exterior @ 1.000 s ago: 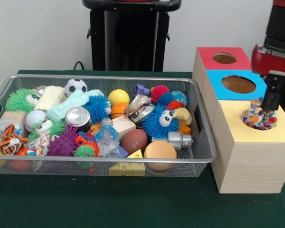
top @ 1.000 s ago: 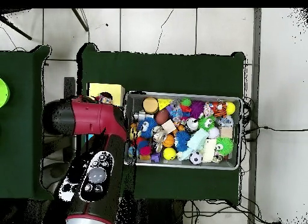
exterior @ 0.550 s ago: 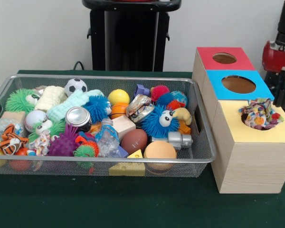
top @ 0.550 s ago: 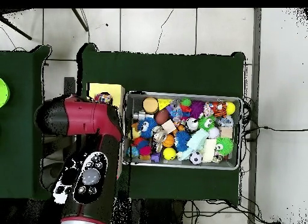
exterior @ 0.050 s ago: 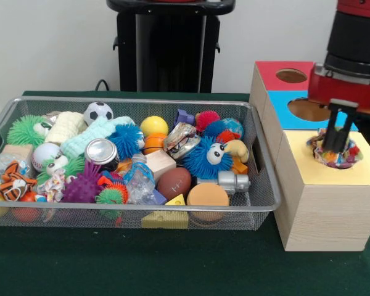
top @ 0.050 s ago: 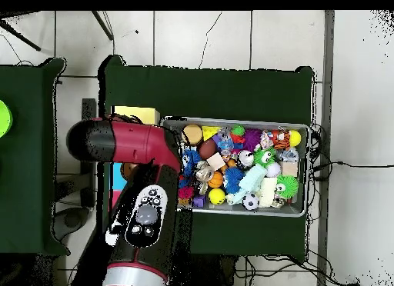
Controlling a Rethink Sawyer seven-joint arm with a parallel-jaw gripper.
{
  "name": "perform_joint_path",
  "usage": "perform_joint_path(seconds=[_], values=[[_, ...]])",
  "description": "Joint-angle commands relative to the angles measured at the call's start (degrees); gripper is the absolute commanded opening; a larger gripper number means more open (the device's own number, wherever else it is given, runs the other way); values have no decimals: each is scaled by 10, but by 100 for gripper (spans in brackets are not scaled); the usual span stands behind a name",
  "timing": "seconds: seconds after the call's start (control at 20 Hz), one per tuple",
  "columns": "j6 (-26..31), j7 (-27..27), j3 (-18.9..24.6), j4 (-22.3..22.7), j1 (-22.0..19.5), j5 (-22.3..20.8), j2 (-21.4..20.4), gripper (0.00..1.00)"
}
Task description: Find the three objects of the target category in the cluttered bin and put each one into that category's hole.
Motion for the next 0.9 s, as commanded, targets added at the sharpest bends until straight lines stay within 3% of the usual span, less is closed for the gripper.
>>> perform_joint_path(seconds=[0.05, 0.35, 0.5, 0.9], values=[[-33, 64, 67, 14, -25, -4, 24, 0], [-55, 94, 53, -13, -4, -1, 60, 0], [-9, 100, 33, -59, 16, -4, 92, 0], [47, 90, 28, -62, 18, -4, 77, 0]])
